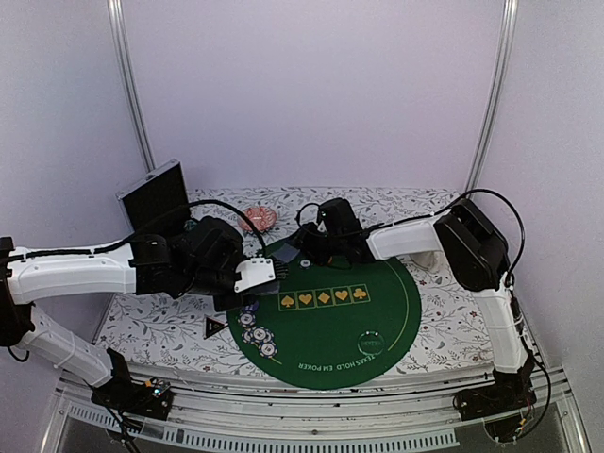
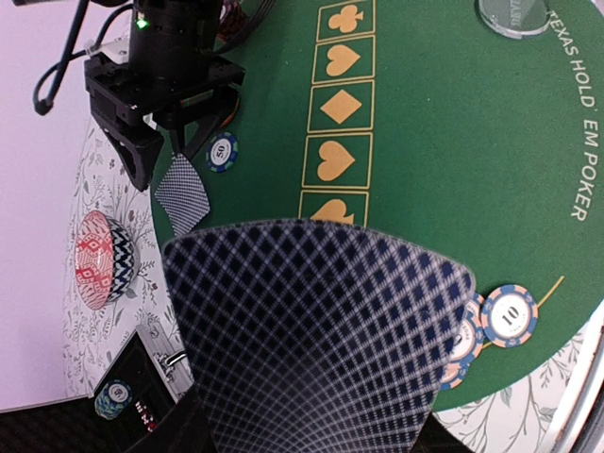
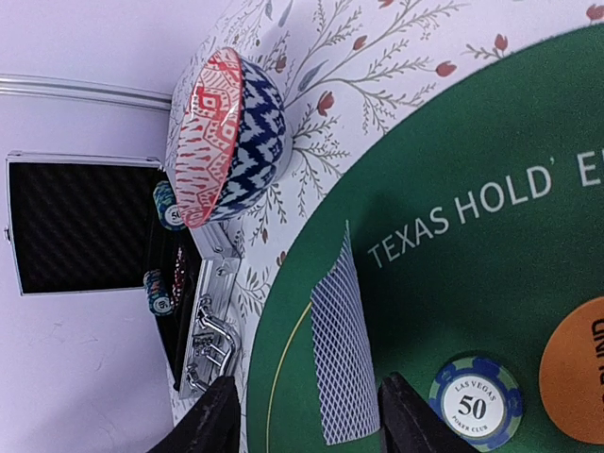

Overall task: Distribute texas hold em gaming equipment
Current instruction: Distribute the poker card in the big blind area, then pick up the poker card from the face-down deck piles, then distribute the poker card in the small blind area, then pick up the poker card from the face-down deck piles.

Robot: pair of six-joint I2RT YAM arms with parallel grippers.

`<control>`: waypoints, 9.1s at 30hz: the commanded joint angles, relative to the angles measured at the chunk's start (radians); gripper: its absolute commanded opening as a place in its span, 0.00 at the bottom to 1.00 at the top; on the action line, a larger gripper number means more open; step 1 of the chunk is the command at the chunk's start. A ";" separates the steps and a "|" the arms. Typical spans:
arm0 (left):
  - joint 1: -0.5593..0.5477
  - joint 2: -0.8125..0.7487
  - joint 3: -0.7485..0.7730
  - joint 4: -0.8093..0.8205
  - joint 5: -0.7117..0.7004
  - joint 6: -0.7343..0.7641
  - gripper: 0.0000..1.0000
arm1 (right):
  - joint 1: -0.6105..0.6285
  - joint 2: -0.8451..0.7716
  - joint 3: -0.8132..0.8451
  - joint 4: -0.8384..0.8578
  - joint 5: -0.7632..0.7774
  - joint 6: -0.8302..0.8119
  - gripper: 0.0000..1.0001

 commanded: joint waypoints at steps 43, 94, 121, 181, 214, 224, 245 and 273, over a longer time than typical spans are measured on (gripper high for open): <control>-0.006 -0.021 -0.011 0.032 -0.001 0.015 0.50 | 0.133 -0.442 -0.251 -0.142 -0.434 -0.573 0.99; -0.002 0.000 -0.008 0.035 0.008 0.017 0.50 | 0.157 -0.454 -0.208 -0.335 -0.320 -0.573 0.46; -0.001 0.000 -0.009 0.034 0.011 0.018 0.50 | 0.167 -0.482 -0.169 -0.435 -0.304 -0.580 0.31; 0.000 -0.002 -0.008 0.033 0.001 0.018 0.50 | 0.231 -0.503 -0.382 -0.597 -0.456 -0.709 0.02; 0.001 -0.010 -0.006 0.033 0.012 0.020 0.50 | 0.208 -0.581 -0.352 -0.614 -0.066 -0.629 0.99; -0.001 -0.019 -0.003 0.035 0.024 0.021 0.50 | 0.206 -0.696 -0.406 -0.182 -0.180 -0.605 0.99; -0.001 -0.018 -0.003 0.038 0.045 0.025 0.50 | 0.141 -0.654 -0.441 -0.120 -0.238 -0.525 0.99; -0.003 -0.049 -0.006 0.089 0.065 0.061 0.49 | 0.142 -0.549 -0.403 -0.057 -0.329 -0.460 0.99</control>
